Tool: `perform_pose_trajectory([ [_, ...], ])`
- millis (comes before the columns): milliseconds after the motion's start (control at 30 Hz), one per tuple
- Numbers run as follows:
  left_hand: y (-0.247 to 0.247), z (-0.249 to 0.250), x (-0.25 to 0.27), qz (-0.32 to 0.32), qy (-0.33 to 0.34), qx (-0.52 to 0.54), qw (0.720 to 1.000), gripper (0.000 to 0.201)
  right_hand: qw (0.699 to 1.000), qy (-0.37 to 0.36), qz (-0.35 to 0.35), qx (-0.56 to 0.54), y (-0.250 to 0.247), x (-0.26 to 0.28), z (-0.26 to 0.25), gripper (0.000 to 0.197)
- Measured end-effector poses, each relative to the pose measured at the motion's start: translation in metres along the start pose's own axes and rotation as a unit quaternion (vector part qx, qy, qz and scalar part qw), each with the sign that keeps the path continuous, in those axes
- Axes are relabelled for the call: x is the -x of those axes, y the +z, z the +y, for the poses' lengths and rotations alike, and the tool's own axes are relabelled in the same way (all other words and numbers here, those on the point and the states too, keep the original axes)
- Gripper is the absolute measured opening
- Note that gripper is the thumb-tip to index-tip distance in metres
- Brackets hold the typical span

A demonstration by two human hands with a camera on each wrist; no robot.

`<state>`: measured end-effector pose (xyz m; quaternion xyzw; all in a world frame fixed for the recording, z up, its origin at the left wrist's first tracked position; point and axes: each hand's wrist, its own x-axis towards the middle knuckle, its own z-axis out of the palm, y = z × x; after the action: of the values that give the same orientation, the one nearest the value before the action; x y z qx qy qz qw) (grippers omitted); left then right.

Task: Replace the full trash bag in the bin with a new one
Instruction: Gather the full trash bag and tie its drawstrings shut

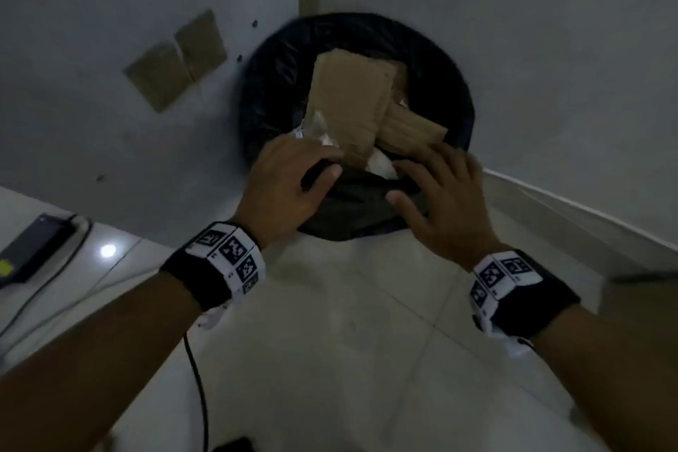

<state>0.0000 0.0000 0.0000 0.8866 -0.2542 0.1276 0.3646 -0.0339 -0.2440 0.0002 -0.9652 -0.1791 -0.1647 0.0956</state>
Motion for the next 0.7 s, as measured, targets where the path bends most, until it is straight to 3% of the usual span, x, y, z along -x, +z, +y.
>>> perform_pose_trajectory([
  [100,0.027,-0.019,0.006,0.095,0.090,-0.097,0.987,0.036,0.994,-0.019,0.109,0.021,0.031,0.001,0.013,0.053],
  [233,0.047,-0.029,0.007,0.179,0.178,-0.136,0.958,0.044,0.976,-0.028,0.217,0.015,0.056,-0.003,0.024,0.060],
  [333,0.052,-0.025,0.006,0.193,0.191,-0.180,0.945,0.054,0.970,-0.024,0.243,-0.002,0.060,0.003,0.025,0.059],
  [467,0.048,-0.014,0.008,0.167,0.149,-0.202,0.954,0.060,0.955,0.095,0.272,-0.068,0.065,0.023,0.007,0.051],
  [533,0.048,-0.007,0.011,0.159,0.136,-0.195,0.958,0.060,0.901,0.229,0.309,-0.202,0.073,0.036,-0.002,0.053],
  [633,0.047,-0.003,0.019,0.127,0.131,-0.199,0.963,0.064,0.735,0.467,0.251,-0.423,0.103,0.058,-0.003,0.059],
  [700,0.043,-0.006,0.024,0.101,0.144,-0.214,0.961,0.068,0.640,0.556,0.182,-0.497,0.120,0.074,0.004,0.083],
])
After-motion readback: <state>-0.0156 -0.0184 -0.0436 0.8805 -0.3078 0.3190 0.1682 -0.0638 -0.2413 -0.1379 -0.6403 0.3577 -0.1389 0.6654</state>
